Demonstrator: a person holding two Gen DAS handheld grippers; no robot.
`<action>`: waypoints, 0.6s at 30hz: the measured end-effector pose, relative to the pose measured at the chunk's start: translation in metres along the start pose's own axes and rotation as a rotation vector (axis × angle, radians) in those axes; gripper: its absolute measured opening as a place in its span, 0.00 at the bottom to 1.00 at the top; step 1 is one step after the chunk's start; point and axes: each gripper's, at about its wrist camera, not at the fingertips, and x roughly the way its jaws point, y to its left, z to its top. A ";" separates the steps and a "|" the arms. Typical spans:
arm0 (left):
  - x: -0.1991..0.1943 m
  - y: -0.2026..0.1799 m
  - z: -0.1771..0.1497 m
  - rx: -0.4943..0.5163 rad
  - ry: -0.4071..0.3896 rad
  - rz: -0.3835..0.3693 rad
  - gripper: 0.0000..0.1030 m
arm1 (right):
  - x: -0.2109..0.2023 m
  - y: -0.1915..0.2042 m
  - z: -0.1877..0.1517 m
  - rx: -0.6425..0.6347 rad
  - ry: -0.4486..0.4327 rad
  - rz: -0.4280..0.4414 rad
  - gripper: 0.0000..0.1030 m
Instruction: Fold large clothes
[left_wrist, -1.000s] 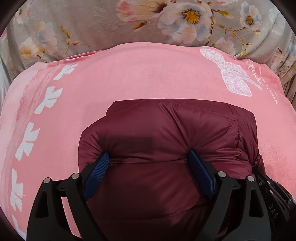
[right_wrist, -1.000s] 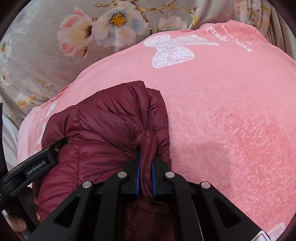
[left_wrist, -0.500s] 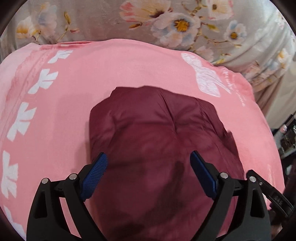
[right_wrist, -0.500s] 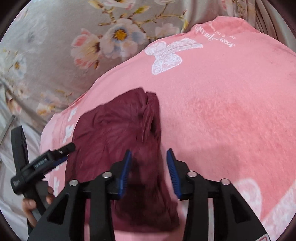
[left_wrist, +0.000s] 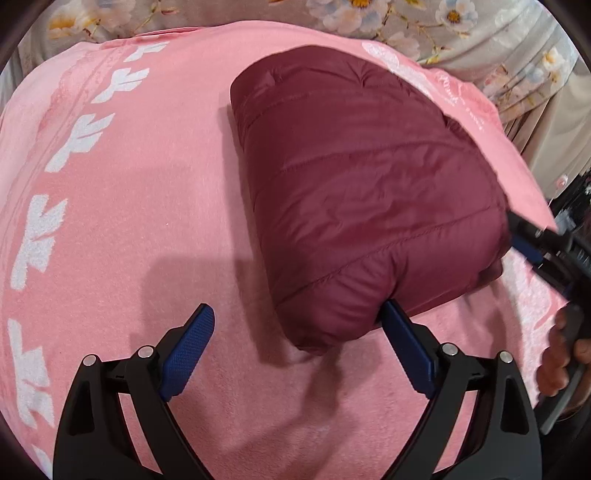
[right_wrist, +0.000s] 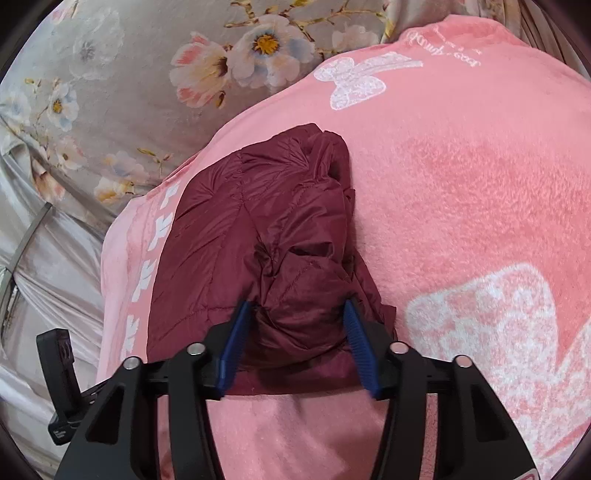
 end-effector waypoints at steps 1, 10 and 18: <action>0.000 -0.002 -0.001 0.015 0.003 0.009 0.87 | -0.004 0.005 0.001 -0.021 -0.012 -0.018 0.23; 0.003 0.000 -0.008 0.020 0.009 0.079 0.86 | -0.040 0.022 0.004 -0.105 -0.090 -0.060 0.04; 0.003 0.012 -0.004 -0.018 0.008 0.083 0.87 | -0.033 0.014 -0.014 -0.111 -0.048 -0.142 0.03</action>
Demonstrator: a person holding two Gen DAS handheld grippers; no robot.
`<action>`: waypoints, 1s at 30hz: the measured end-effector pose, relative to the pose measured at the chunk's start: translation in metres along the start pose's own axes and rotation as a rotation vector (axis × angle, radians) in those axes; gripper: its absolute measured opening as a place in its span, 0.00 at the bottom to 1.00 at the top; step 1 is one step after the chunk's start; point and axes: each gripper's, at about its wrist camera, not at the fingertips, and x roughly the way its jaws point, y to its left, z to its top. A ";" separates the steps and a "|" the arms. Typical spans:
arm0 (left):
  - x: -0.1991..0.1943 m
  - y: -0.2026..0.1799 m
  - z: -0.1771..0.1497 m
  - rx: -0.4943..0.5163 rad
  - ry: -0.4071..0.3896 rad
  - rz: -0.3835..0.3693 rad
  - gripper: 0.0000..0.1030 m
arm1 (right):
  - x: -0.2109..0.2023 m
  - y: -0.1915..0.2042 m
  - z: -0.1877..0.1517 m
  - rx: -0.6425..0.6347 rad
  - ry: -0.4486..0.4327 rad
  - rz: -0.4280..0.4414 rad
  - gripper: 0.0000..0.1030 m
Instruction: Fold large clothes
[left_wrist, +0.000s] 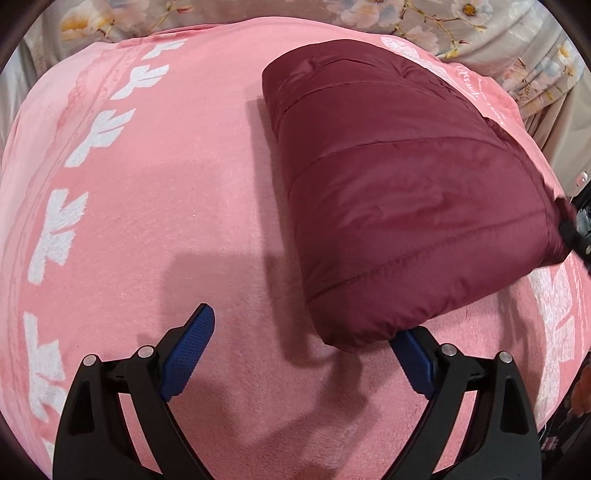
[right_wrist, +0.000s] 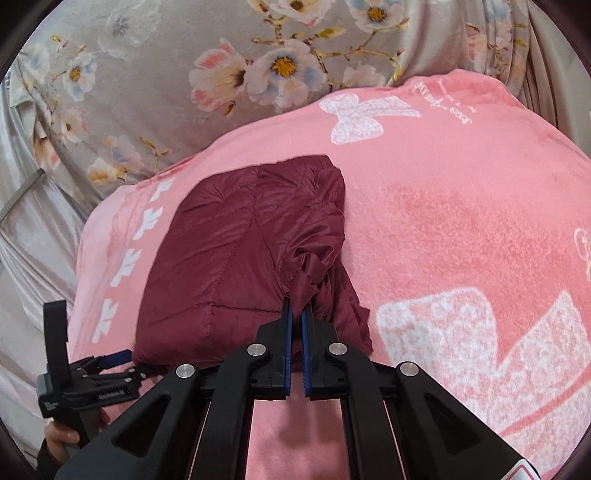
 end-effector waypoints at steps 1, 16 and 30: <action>0.000 0.000 0.000 -0.001 0.000 0.000 0.87 | 0.004 -0.003 -0.002 0.007 0.012 -0.005 0.03; 0.011 0.002 0.004 -0.013 -0.004 0.003 0.87 | 0.050 -0.022 -0.032 0.070 0.108 -0.016 0.02; -0.059 0.018 0.013 0.035 -0.102 -0.041 0.85 | -0.028 -0.022 0.037 0.115 -0.052 -0.034 0.23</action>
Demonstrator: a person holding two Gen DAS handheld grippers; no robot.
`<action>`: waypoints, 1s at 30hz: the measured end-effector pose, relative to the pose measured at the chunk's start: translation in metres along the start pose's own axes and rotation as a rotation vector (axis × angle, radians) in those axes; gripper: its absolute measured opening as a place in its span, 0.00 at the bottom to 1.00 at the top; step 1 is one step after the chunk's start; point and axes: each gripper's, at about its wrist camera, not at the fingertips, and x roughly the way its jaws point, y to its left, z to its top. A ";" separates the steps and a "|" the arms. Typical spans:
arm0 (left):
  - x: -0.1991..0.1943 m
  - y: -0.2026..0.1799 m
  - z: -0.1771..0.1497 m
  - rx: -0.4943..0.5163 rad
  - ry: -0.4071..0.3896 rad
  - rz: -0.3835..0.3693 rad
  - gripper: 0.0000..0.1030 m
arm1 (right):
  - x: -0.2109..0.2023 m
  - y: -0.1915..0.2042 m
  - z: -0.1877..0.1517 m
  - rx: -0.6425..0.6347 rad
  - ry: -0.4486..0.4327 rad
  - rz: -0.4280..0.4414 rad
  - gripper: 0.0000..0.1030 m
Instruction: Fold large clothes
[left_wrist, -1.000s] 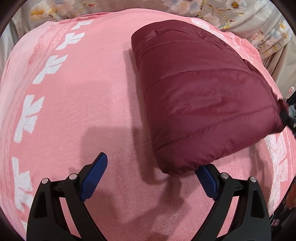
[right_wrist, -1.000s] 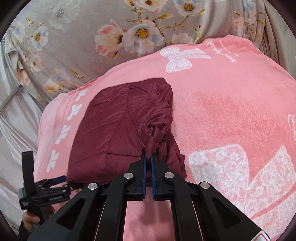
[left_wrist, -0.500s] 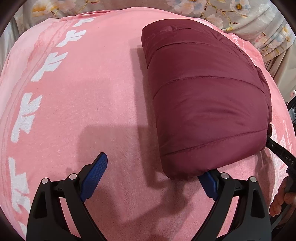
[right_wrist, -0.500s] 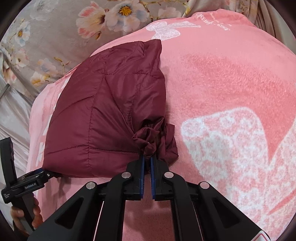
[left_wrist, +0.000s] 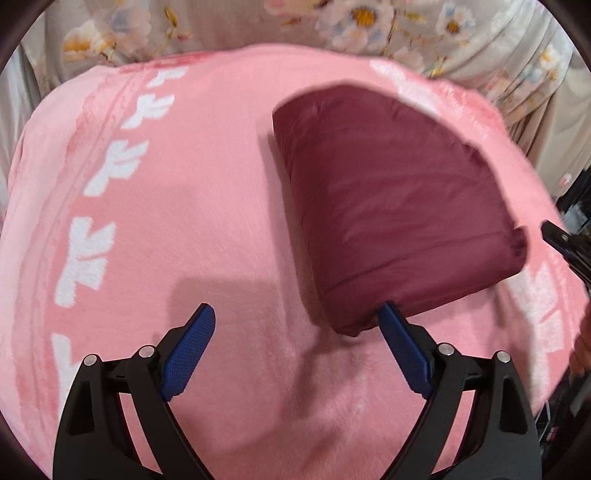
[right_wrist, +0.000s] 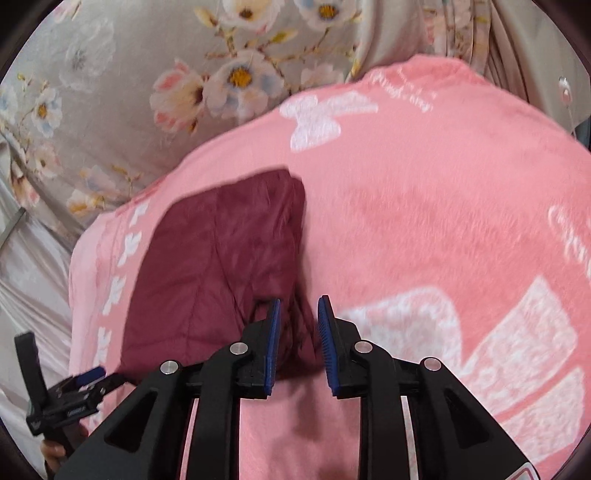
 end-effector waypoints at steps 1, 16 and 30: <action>-0.009 0.003 0.005 -0.007 -0.029 0.003 0.85 | 0.000 0.003 0.009 0.002 -0.012 0.011 0.28; 0.037 -0.016 0.156 -0.061 -0.162 0.068 0.85 | 0.135 0.010 0.084 0.139 0.124 -0.028 0.35; 0.140 -0.066 0.177 -0.019 -0.065 0.100 0.88 | 0.172 0.014 0.075 0.075 0.060 -0.093 0.04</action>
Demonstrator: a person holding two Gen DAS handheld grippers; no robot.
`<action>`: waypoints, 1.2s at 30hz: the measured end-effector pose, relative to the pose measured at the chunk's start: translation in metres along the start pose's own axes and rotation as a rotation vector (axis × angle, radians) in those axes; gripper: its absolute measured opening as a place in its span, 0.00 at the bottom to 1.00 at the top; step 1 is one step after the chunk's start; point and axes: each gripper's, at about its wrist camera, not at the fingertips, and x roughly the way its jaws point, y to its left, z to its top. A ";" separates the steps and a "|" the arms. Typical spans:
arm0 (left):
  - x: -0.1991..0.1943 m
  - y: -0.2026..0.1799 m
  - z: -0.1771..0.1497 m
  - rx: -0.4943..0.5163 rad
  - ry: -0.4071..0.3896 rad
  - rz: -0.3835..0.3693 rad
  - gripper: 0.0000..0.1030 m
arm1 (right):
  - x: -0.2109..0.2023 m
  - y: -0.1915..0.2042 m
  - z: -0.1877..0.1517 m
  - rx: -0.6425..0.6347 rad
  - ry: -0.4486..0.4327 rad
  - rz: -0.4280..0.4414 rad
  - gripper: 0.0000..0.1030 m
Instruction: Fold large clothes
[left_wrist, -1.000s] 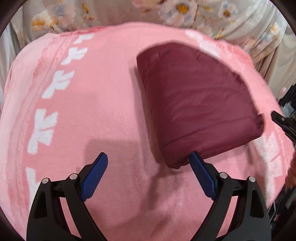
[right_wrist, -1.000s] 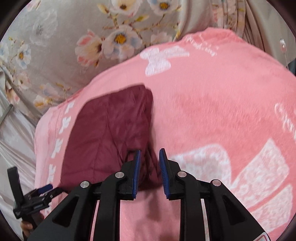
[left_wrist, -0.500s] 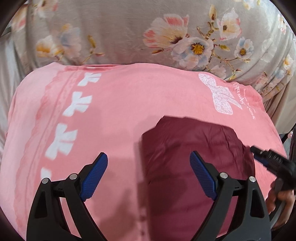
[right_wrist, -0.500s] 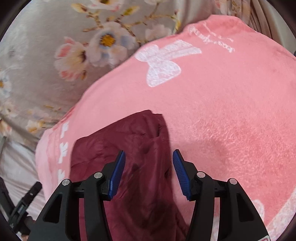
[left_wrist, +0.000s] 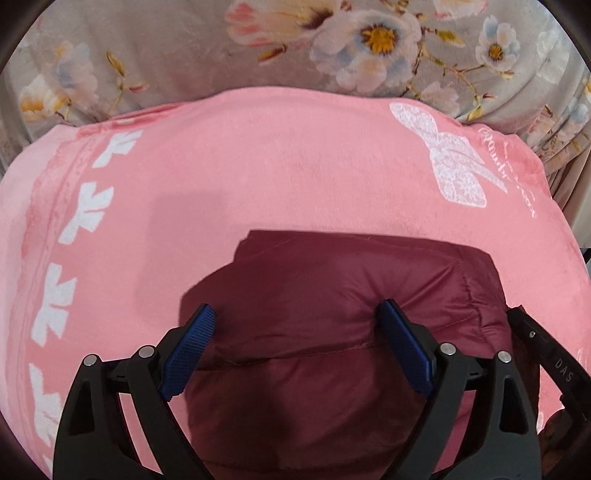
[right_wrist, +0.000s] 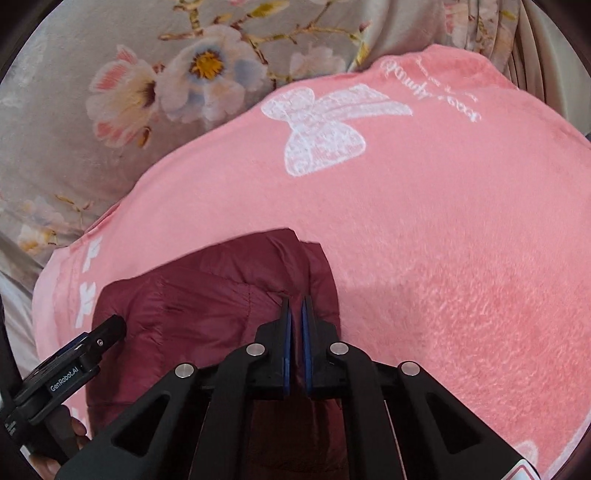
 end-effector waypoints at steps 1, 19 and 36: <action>0.002 0.000 -0.001 -0.002 -0.004 0.001 0.89 | 0.003 -0.003 -0.002 0.005 0.002 0.007 0.04; 0.020 -0.014 -0.013 0.038 -0.051 0.072 0.96 | 0.026 -0.002 -0.022 -0.065 -0.042 -0.013 0.05; 0.025 -0.020 -0.019 0.058 -0.085 0.115 0.96 | 0.026 -0.008 -0.022 -0.030 -0.045 0.035 0.07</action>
